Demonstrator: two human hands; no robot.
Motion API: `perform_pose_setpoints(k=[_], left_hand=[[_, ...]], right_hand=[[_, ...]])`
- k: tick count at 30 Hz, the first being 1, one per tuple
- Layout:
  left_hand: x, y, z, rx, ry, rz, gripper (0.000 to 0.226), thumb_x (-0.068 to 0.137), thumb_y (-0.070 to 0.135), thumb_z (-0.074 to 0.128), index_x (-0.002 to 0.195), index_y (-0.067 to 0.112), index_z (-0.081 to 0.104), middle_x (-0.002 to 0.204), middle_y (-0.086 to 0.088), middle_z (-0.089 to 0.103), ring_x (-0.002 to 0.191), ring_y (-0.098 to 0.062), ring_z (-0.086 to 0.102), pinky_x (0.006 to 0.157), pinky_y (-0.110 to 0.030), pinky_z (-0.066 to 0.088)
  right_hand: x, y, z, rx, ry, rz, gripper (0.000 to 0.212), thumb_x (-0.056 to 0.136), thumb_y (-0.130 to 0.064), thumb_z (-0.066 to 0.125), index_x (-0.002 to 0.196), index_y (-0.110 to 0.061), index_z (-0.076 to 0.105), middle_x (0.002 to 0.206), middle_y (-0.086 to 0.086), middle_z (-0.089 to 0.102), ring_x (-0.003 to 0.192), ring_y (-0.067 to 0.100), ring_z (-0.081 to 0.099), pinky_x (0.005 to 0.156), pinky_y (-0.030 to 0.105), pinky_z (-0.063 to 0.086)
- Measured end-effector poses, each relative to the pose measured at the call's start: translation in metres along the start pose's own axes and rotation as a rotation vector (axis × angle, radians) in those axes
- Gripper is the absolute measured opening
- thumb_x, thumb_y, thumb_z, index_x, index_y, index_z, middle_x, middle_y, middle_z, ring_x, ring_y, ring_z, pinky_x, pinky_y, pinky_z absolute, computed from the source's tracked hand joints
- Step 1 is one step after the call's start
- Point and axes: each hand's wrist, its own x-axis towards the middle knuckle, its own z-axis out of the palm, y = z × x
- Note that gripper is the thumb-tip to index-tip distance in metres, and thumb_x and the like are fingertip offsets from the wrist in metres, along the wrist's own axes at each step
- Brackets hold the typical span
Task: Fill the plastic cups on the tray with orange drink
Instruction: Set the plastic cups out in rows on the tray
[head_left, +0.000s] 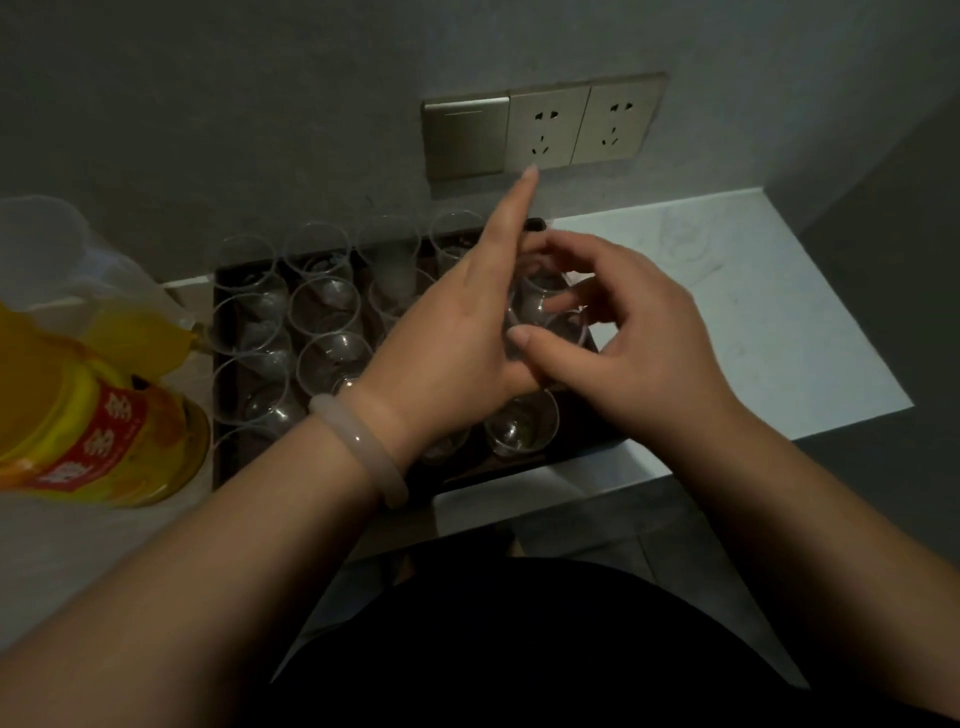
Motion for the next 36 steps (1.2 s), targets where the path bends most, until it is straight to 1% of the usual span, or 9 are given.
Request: perform_pose_setpoints(k=[4,7,10,14,18,23,26,28,36], left_hand=[[0.008,0.003,0.003,0.046,-0.029,-0.025,0.124,0.065,0.052,0.073,0.148,0.028,-0.016,0.155,-0.002,0.027,0.14,-0.009,0.029,0.109,-0.025,0.03],[0.009,-0.001,0.004,0.132,0.001,-0.067,0.116,0.068,0.062,0.066,0.152,0.024,-0.004,0.153,0.0,0.032,0.137,-0.009,0.032,0.107,-0.022,0.028],[0.01,-0.009,0.006,0.209,0.039,-0.1,0.099,0.079,0.055,0.063,0.152,0.021,0.006,0.146,-0.001,0.042,0.132,-0.012,0.039,0.101,-0.02,0.029],[0.012,-0.018,0.005,0.27,0.069,-0.143,0.092,0.084,0.046,0.063,0.152,0.022,0.007,0.142,-0.003,0.046,0.129,-0.018,0.043,0.098,-0.023,0.031],[0.014,-0.019,0.008,0.283,0.068,-0.152,0.088,0.084,0.046,0.063,0.152,0.022,0.011,0.138,0.001,0.05,0.127,-0.019,0.045,0.099,-0.029,0.037],[0.014,-0.02,0.012,0.285,0.069,-0.153,0.085,0.084,0.045,0.062,0.151,0.021,0.015,0.139,0.001,0.048,0.129,-0.02,0.042,0.099,-0.027,0.033],[0.013,-0.021,0.011,0.294,0.06,-0.157,0.085,0.084,0.046,0.062,0.151,0.021,0.016,0.138,0.0,0.048,0.129,-0.021,0.042,0.1,-0.029,0.034],[0.013,-0.021,0.011,0.3,0.061,-0.161,0.085,0.084,0.045,0.062,0.15,0.02,0.017,0.138,-0.001,0.048,0.129,-0.022,0.042,0.1,-0.03,0.034],[0.009,-0.021,0.006,0.33,0.058,-0.173,0.083,0.084,0.046,0.061,0.15,0.017,0.02,0.139,-0.003,0.047,0.13,-0.022,0.041,0.102,-0.029,0.032]], right_hand=[[-0.002,0.014,-0.025,-0.063,0.129,-0.039,0.056,0.077,-0.047,0.063,0.125,-0.019,0.057,0.113,-0.007,0.059,0.093,0.001,0.059,0.08,0.012,0.048],[-0.008,0.027,-0.043,-0.1,0.176,-0.043,0.053,0.079,-0.044,0.058,0.123,-0.013,0.059,0.112,-0.001,0.059,0.088,0.003,0.059,0.078,0.009,0.044],[-0.018,0.035,-0.052,-0.149,0.18,-0.035,0.052,0.08,-0.043,0.055,0.121,-0.012,0.06,0.109,0.0,0.055,0.086,-0.001,0.055,0.078,0.003,0.037],[-0.029,0.043,-0.054,-0.185,0.14,-0.01,0.056,0.078,-0.046,0.053,0.125,-0.015,0.058,0.109,-0.008,0.048,0.088,-0.009,0.047,0.078,0.0,0.034],[-0.038,0.056,-0.045,-0.219,0.044,-0.016,0.066,0.077,-0.051,0.054,0.136,-0.02,0.049,0.115,-0.015,0.039,0.089,-0.002,0.047,0.076,0.004,0.038],[-0.045,0.076,-0.026,-0.262,-0.017,-0.152,0.065,0.081,-0.043,0.063,0.133,-0.006,0.052,0.114,0.005,0.056,0.093,0.002,0.047,0.081,0.005,0.037],[-0.045,0.086,-0.014,-0.336,-0.055,-0.186,0.064,0.08,-0.045,0.064,0.13,-0.006,0.055,0.114,0.007,0.061,0.096,0.013,0.056,0.079,0.024,0.046],[-0.045,0.092,-0.007,-0.384,-0.059,-0.202,0.062,0.08,-0.046,0.065,0.127,-0.007,0.058,0.113,0.007,0.063,0.097,0.02,0.059,0.076,0.033,0.046],[-0.045,0.107,0.003,-0.456,-0.097,-0.194,0.06,0.08,-0.049,0.063,0.125,-0.01,0.06,0.116,0.006,0.064,0.102,0.025,0.061,0.082,0.041,0.047]])
